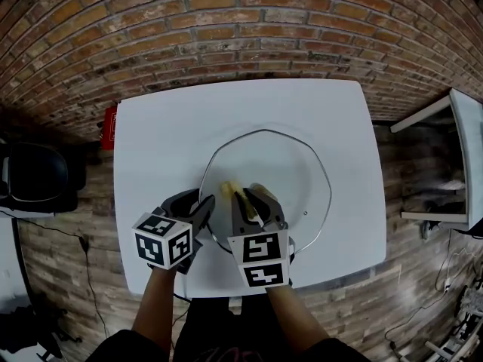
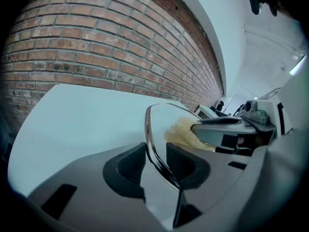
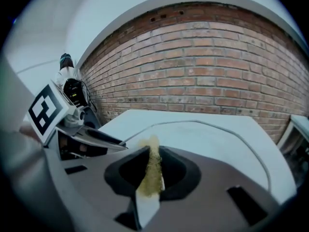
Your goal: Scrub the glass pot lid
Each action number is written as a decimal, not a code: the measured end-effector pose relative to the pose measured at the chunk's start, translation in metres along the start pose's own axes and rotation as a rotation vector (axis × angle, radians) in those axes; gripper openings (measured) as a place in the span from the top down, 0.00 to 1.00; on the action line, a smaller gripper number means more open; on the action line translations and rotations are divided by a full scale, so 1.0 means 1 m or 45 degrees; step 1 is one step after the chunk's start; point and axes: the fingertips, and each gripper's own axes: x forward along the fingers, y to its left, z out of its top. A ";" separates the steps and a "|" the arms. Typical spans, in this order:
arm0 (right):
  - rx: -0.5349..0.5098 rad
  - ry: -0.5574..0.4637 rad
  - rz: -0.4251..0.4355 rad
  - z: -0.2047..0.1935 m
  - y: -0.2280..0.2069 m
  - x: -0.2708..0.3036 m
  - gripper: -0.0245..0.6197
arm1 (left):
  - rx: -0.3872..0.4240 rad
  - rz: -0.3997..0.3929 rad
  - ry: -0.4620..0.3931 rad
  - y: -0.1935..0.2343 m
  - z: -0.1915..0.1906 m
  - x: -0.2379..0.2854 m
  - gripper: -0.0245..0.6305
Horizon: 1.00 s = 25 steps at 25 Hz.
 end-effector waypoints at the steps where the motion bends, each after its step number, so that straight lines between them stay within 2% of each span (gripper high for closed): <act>1: -0.011 0.012 -0.019 -0.002 -0.006 0.000 0.87 | -0.002 0.000 -0.002 0.000 0.000 0.000 0.76; 11: -0.007 0.116 -0.347 -0.025 -0.113 -0.036 0.87 | 0.007 0.006 -0.008 0.002 0.004 0.001 0.76; 16: 0.011 0.116 -0.419 -0.027 -0.133 -0.048 0.87 | 0.003 0.001 -0.007 0.001 0.003 0.001 0.76; 19: -0.011 0.064 -0.377 -0.012 -0.112 -0.049 0.87 | 0.004 -0.002 -0.002 0.001 0.003 0.001 0.76; 25: 0.012 0.007 -0.041 0.000 -0.015 -0.033 0.87 | 0.001 -0.001 0.001 0.001 0.003 0.001 0.76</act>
